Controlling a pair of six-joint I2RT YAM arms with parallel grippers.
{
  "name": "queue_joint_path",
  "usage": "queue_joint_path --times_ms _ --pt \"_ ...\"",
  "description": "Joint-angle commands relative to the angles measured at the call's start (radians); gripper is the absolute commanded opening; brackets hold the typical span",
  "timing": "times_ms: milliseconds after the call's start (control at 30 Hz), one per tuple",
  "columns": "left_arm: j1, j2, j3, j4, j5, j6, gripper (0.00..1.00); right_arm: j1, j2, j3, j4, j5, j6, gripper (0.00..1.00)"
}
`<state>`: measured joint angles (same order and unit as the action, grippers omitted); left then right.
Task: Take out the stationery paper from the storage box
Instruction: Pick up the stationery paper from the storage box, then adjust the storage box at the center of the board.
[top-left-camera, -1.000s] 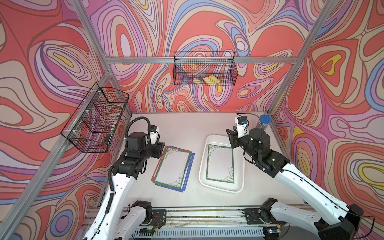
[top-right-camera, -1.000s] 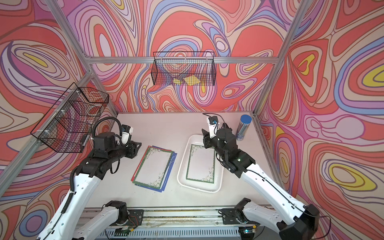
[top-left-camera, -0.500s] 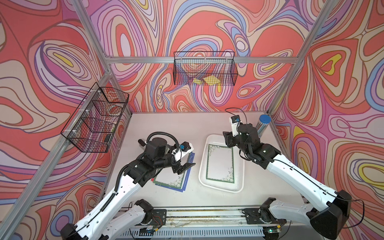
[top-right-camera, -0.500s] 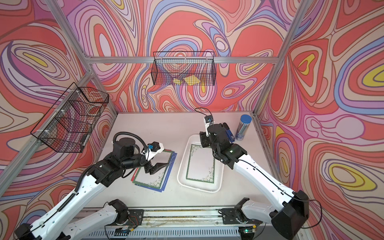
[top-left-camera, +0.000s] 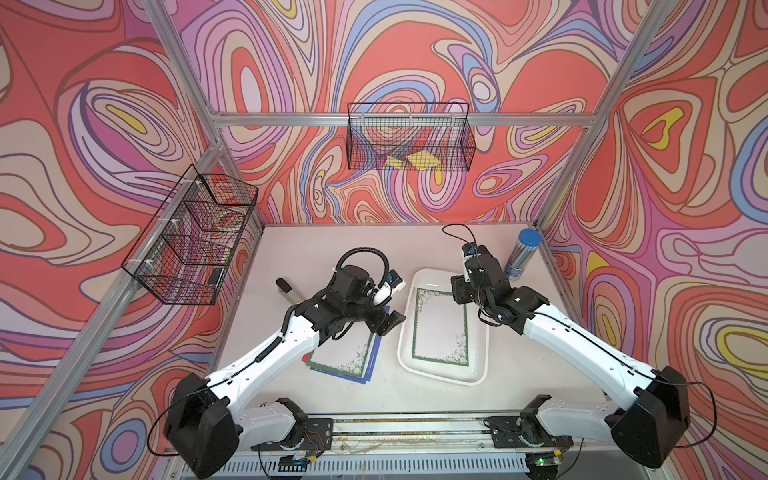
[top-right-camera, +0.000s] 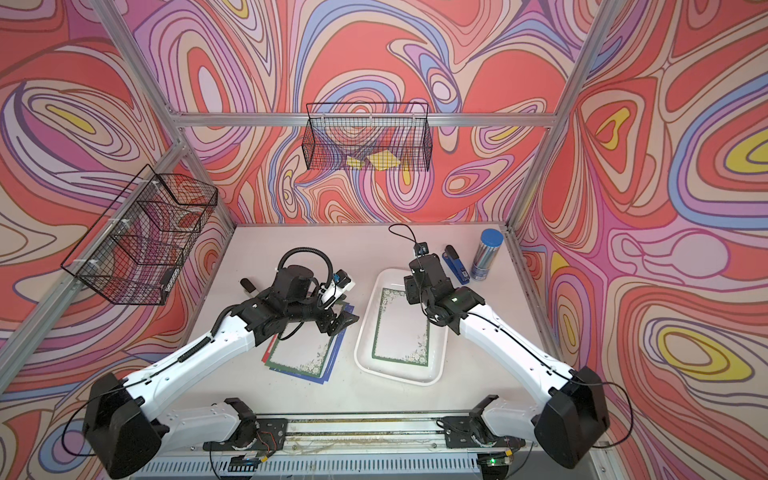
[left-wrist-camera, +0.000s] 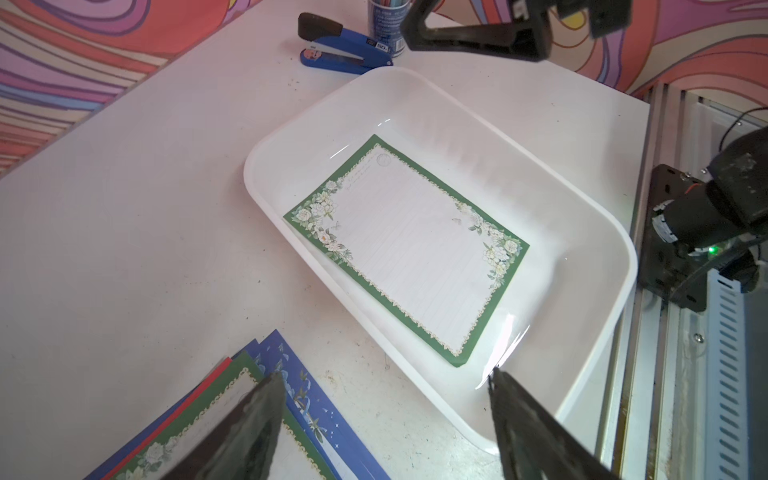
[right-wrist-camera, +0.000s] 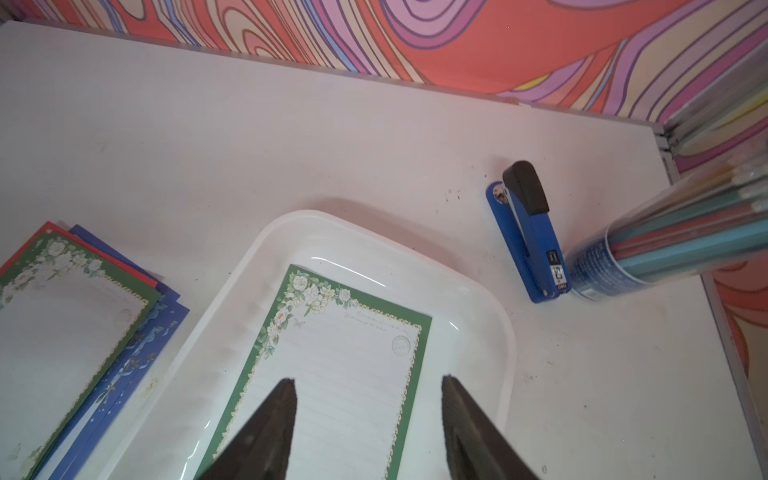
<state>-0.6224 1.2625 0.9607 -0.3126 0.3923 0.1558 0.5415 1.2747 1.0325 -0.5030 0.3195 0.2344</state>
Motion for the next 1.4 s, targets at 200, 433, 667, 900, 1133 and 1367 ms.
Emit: queue_joint_path --times_ms 200,433,667,900,1133,1367 --pt "-0.005 0.160 0.105 -0.050 -0.087 -0.257 0.81 -0.168 0.071 -0.084 -0.003 -0.208 0.185 0.59" --pt "-0.005 0.282 0.192 -0.157 -0.040 -0.329 0.81 -0.194 0.151 -0.092 -0.023 -0.246 0.211 0.60" --pt "-0.005 0.350 0.252 -0.222 -0.044 -0.355 0.85 -0.205 0.217 -0.097 -0.032 -0.244 0.249 0.62" --pt "-0.009 0.383 0.265 -0.232 -0.040 -0.393 0.85 -0.216 0.292 -0.100 -0.020 -0.274 0.266 0.68" --pt "-0.009 0.423 0.302 -0.281 -0.026 -0.405 0.85 -0.219 0.330 -0.115 -0.002 -0.284 0.276 0.69" --pt "-0.014 0.440 0.321 -0.276 -0.022 -0.439 0.85 -0.220 0.350 -0.121 -0.002 -0.281 0.283 0.69"
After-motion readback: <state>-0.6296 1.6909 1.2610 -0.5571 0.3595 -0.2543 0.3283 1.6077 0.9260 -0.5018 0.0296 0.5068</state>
